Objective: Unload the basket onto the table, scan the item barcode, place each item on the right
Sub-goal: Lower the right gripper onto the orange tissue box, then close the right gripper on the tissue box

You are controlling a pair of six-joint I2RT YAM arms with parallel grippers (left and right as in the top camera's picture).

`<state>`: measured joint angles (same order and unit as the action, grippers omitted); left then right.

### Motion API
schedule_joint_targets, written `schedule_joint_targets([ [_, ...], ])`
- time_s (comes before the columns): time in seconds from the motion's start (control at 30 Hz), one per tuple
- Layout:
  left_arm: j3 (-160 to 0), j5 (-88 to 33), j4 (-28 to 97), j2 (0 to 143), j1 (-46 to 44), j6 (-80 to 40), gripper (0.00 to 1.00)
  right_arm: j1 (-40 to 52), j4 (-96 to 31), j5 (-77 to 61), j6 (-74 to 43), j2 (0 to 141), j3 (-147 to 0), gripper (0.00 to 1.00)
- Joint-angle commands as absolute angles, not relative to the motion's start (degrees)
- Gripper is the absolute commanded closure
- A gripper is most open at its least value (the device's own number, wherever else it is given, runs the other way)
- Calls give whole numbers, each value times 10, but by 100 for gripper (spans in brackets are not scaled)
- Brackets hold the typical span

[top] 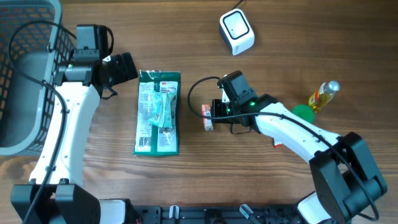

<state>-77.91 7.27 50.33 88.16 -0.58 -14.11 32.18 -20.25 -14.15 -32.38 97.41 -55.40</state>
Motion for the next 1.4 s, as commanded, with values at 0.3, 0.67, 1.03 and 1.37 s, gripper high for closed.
schedule_joint_targets([
  [0.3, -782, 76, 502, 883, -3, -146, 0, 349, -200, -151, -332, 981, -548, 94],
  [0.67, -782, 76, 502, 883, -3, -146, 0, 350, -200, -134, -332, 981, -548, 79],
  [1.03, -782, 76, 502, 883, -3, -146, 0, 351, -194, -134, -332, 982, -548, 76],
  [1.37, -782, 76, 502, 883, -3, -146, 0, 351, -186, -134, -331, 989, -548, 76],
])
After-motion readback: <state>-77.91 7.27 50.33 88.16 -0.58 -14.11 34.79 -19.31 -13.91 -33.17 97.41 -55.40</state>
